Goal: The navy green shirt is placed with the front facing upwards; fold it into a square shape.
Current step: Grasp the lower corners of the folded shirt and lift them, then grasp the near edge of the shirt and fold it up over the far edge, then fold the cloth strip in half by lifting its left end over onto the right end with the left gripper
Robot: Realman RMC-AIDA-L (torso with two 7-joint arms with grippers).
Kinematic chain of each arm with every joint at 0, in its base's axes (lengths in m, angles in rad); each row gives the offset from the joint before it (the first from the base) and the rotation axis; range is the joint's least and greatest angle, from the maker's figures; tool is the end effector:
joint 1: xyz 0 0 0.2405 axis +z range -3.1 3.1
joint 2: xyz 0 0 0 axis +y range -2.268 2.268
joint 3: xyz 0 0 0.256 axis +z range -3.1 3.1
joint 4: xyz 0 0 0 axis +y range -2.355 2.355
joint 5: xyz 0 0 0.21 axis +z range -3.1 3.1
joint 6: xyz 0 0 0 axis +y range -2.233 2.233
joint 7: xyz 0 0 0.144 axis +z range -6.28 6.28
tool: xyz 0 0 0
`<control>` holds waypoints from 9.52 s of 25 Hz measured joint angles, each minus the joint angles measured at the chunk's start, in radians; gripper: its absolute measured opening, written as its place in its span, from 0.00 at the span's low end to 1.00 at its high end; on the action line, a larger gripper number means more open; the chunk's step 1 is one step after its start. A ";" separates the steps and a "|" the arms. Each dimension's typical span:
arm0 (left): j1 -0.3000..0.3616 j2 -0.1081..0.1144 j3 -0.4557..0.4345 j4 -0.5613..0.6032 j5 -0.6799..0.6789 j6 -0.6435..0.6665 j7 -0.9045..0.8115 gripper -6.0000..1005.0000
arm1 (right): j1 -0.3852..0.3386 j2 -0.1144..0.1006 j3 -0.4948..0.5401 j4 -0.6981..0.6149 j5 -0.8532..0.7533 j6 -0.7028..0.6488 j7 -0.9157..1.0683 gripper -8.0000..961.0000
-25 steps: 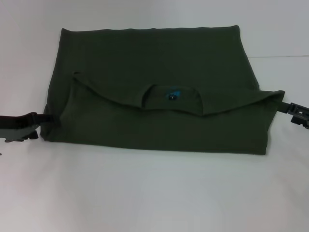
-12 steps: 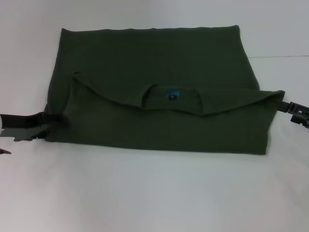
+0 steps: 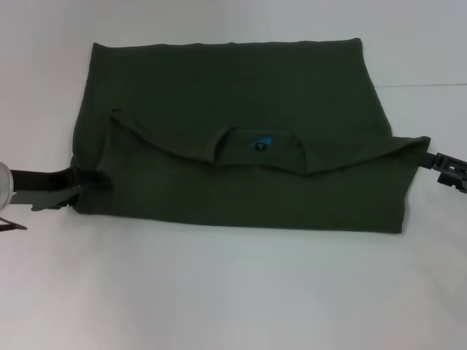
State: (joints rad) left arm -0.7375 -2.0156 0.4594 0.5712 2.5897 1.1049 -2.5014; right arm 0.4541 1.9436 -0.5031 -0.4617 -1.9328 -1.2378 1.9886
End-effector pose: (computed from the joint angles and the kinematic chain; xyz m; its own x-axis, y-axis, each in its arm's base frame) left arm -0.3141 0.4008 0.0240 0.0707 0.8676 0.4923 0.9804 0.0306 -0.1946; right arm 0.3612 0.3387 0.0567 0.0835 -0.6787 -0.7297 -0.9891 -0.1453 0.0220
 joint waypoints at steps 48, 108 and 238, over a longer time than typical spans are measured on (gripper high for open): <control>0.007 -0.014 0.060 0.033 -0.005 0.020 0.104 0.05 | 0.190 -0.011 -0.062 -0.123 -0.560 -0.061 0.535 0.98; 0.014 -0.017 0.058 0.043 -0.031 0.055 0.123 0.06 | 0.317 0.025 -0.285 -0.080 -0.603 0.047 0.597 0.34; 0.066 -0.147 -0.284 -0.277 -1.113 -0.214 1.055 0.67 | 0.286 0.133 -0.017 0.089 0.267 0.462 0.046 0.82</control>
State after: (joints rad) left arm -0.6719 -2.1623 0.1749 0.2938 1.4769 0.8908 -1.4468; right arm 0.7405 2.0765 -0.5200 -0.3731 -1.6655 -0.7762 2.0342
